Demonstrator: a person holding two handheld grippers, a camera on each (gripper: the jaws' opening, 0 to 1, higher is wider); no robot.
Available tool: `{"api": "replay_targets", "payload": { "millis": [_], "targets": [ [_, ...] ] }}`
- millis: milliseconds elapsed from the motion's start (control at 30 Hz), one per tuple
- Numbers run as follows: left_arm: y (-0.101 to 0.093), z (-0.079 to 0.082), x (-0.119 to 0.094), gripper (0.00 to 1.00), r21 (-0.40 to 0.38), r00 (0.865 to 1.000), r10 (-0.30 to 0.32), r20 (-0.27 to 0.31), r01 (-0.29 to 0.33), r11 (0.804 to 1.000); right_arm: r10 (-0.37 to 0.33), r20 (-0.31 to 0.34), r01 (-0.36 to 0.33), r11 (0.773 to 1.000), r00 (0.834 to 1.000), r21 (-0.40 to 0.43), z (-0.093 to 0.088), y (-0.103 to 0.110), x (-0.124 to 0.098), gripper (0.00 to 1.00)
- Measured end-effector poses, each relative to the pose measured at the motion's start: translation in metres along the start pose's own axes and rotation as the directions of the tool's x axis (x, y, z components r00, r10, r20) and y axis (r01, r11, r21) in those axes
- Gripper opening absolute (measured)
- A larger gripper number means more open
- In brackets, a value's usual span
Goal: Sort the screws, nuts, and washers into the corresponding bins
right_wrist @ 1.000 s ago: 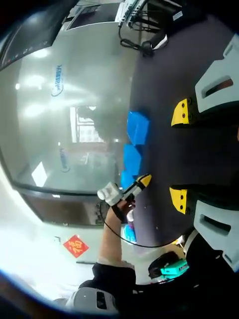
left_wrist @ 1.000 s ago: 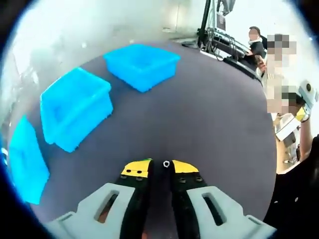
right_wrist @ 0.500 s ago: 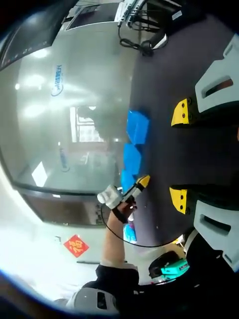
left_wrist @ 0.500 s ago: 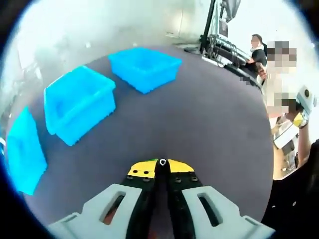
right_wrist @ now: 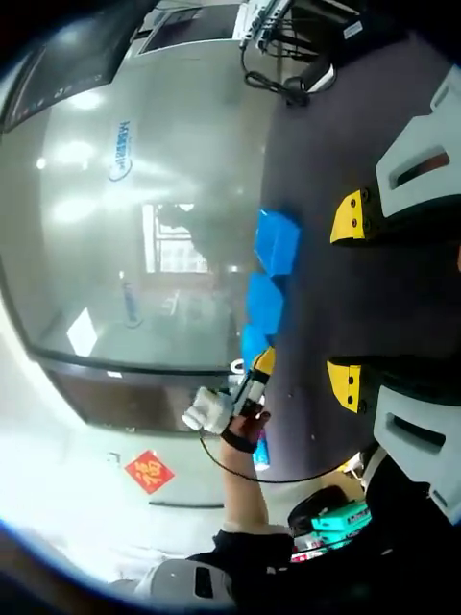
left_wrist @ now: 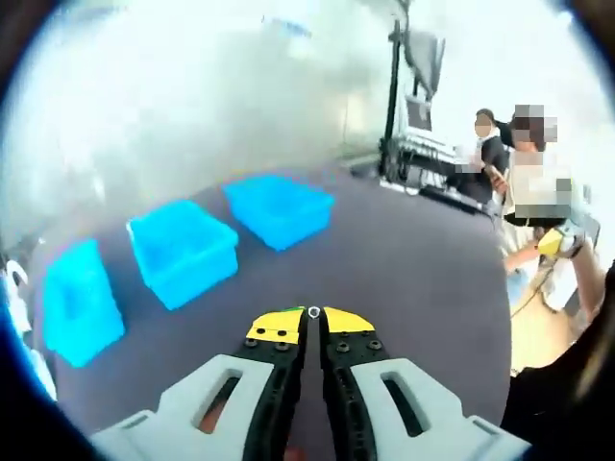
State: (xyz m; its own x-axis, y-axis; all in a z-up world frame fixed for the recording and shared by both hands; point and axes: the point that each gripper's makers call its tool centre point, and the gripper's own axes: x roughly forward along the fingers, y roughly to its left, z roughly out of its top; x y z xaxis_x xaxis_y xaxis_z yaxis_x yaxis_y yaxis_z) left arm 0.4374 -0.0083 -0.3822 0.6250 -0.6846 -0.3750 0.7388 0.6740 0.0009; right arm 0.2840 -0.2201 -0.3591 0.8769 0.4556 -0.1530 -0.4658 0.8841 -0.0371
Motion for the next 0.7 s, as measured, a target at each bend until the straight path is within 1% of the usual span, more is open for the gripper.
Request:
{"api": "replay_targets", "payload": {
  "millis": [33, 67, 100, 167, 267, 300, 333, 400, 433, 500, 533, 567, 667, 700],
  "targets": [
    [-0.004, 0.000, -0.005, 0.04, 0.011, 1.000, -0.001, 0.017, 0.001, 1.000, 0.001, 0.002, -0.001, 1.000, 1.000, 0.000, 0.001, 0.001, 0.000, 0.41],
    [-0.008, 0.004, -0.010, 0.04, 0.003, 0.998, 0.007, 0.059, -0.007, 1.000, 0.001, 0.004, -0.001, 1.000, 1.000, -0.001, 0.002, 0.002, 0.001, 0.41],
    [-0.012, 0.005, -0.015, 0.04, -0.015, 0.996, 0.013, 0.088, -0.012, 1.000, 0.002, 0.004, -0.002, 1.000, 1.000, -0.002, 0.003, 0.002, 0.002, 0.41],
    [-0.016, 0.005, -0.023, 0.04, -0.037, 0.991, 0.034, 0.126, -0.030, 0.999, 0.006, 0.005, -0.006, 1.000, 1.000, -0.007, 0.004, 0.005, 0.003, 0.41],
    [-0.017, 0.007, -0.033, 0.04, -0.036, 0.979, 0.088, 0.182, -0.082, 0.996, 0.012, 0.007, -0.012, 1.000, 1.000, -0.011, 0.005, 0.008, 0.004, 0.41],
    [-0.014, 0.009, -0.038, 0.03, -0.025, 0.971, 0.127, 0.203, -0.125, 0.992, 0.014, 0.009, -0.014, 1.000, 1.000, -0.010, 0.006, 0.009, 0.005, 0.41],
    [-0.005, 0.015, -0.044, 0.03, -0.023, 0.952, 0.178, 0.249, -0.178, 0.984, 0.016, 0.010, -0.016, 1.000, 1.000, -0.009, 0.006, 0.010, 0.005, 0.41],
    [0.004, 0.015, -0.056, 0.03, -0.017, 0.934, 0.236, 0.269, -0.240, 0.971, 0.019, 0.010, -0.019, 1.000, 1.000, -0.010, 0.006, 0.012, 0.006, 0.41],
    [0.008, 0.017, -0.062, 0.03, -0.030, 0.920, 0.263, 0.291, -0.266, 0.964, 0.021, 0.010, -0.021, 1.000, 1.000, -0.010, 0.006, 0.013, 0.007, 0.41],
    [0.012, 0.021, -0.071, 0.03, -0.060, 0.903, 0.285, 0.321, -0.281, 0.958, 0.025, 0.008, -0.025, 1.000, 1.000, -0.009, 0.006, 0.014, 0.008, 0.41],
    [0.014, 0.021, -0.074, 0.03, -0.067, 0.900, 0.291, 0.324, -0.285, 0.956, 0.028, 0.007, -0.028, 1.000, 1.000, -0.009, 0.005, 0.015, 0.009, 0.41],
    [0.019, 0.022, -0.078, 0.03, -0.074, 0.893, 0.307, 0.328, -0.300, 0.951, 0.031, 0.007, -0.031, 0.999, 0.999, -0.009, 0.006, 0.016, 0.009, 0.41],
    [0.033, 0.024, -0.086, 0.03, -0.062, 0.890, 0.326, 0.319, -0.323, 0.944, 0.038, 0.010, -0.038, 0.999, 0.999, -0.010, 0.008, 0.018, 0.011, 0.41],
    [0.041, 0.027, -0.090, 0.03, -0.068, 0.887, 0.336, 0.317, -0.333, 0.941, 0.041, 0.012, -0.041, 0.999, 0.999, -0.012, 0.008, 0.018, 0.011, 0.41]
  ]
}}
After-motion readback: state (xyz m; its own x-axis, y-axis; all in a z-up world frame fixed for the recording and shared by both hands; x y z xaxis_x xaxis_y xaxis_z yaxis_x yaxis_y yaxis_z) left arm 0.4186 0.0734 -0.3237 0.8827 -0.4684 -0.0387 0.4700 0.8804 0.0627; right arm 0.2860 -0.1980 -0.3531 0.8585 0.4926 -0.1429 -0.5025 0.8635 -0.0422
